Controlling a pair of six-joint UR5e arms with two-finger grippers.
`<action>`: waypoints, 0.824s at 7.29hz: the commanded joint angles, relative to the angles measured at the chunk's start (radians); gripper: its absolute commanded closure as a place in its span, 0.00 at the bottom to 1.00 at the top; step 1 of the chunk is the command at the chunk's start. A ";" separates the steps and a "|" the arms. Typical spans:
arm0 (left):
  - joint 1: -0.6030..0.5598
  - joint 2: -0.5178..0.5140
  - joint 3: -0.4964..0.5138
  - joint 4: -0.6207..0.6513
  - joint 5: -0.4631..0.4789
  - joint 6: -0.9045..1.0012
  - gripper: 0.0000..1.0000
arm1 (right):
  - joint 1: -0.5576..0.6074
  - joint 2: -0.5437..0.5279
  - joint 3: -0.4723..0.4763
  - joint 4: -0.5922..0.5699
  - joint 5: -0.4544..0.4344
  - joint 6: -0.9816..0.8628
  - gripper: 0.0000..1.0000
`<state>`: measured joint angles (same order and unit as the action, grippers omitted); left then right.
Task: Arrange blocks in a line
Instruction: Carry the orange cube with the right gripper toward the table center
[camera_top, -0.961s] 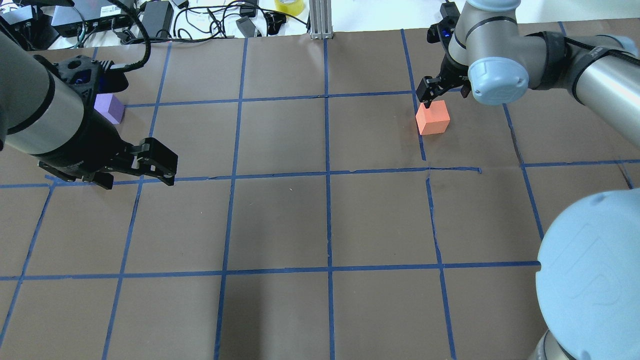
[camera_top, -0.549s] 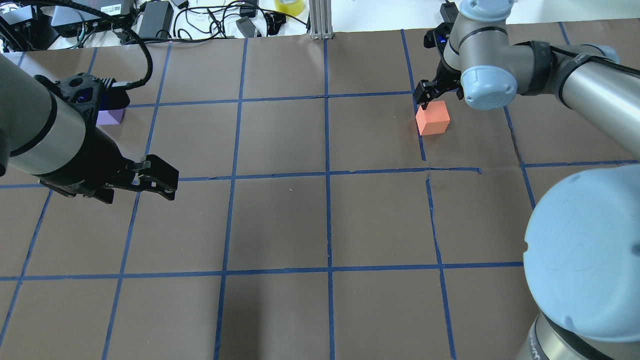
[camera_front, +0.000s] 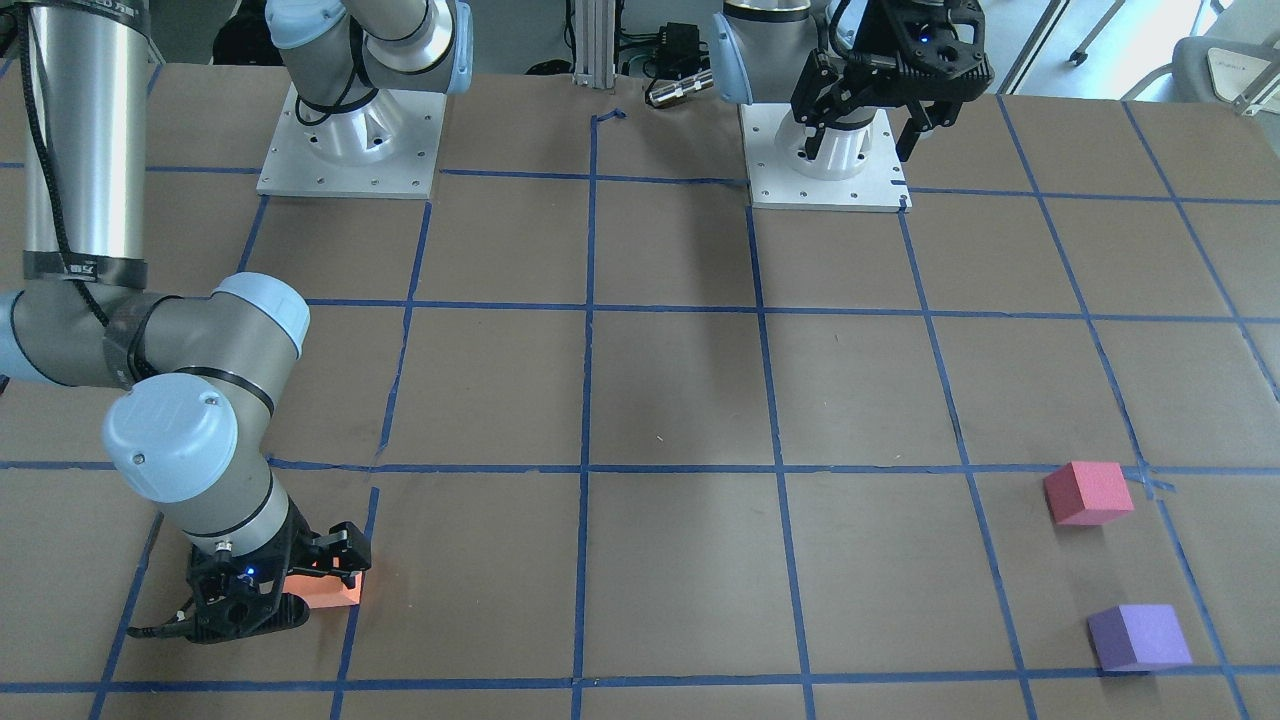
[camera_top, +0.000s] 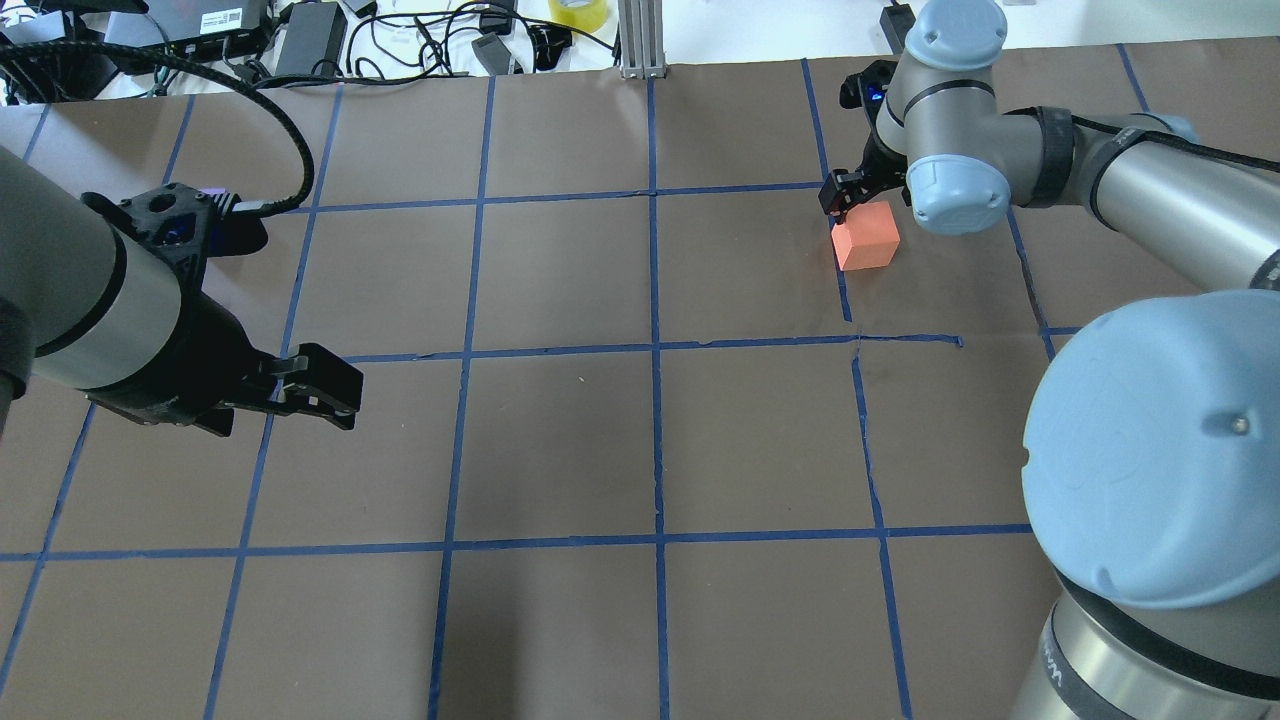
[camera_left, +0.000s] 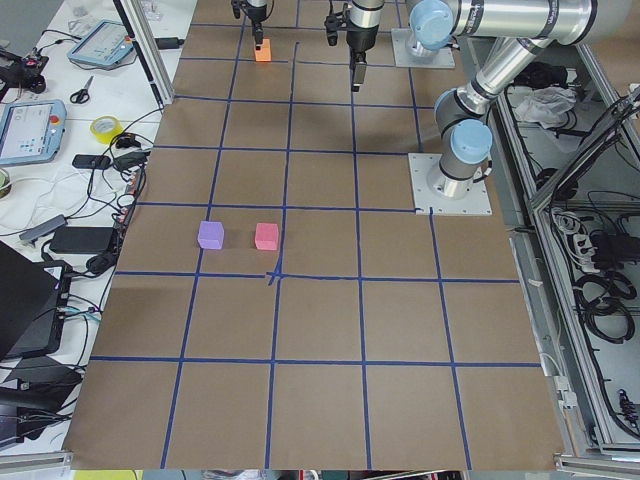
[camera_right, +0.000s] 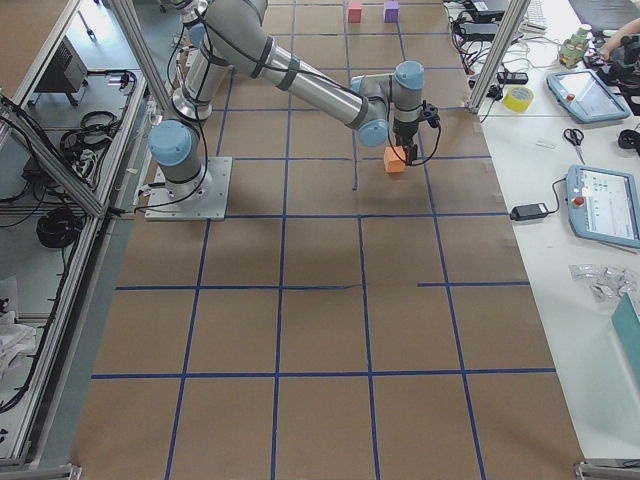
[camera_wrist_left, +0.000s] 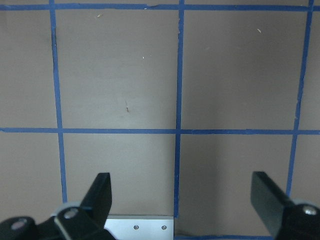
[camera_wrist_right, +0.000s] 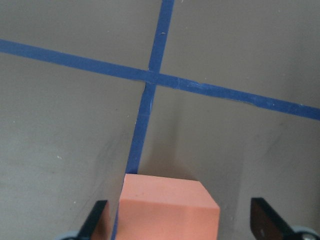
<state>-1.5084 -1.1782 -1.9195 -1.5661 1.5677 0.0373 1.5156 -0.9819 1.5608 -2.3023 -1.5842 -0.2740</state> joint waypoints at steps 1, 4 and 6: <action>0.000 0.014 -0.019 0.000 0.000 0.001 0.00 | 0.000 0.012 0.004 0.001 0.004 0.001 0.00; -0.001 0.038 -0.053 0.000 0.000 -0.001 0.00 | 0.000 0.029 0.007 0.010 0.003 0.013 0.39; -0.001 0.049 -0.070 0.000 0.000 0.001 0.00 | 0.000 0.019 0.005 0.032 0.000 0.021 1.00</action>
<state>-1.5086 -1.1362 -1.9777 -1.5662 1.5678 0.0378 1.5156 -0.9565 1.5674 -2.2863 -1.5834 -0.2582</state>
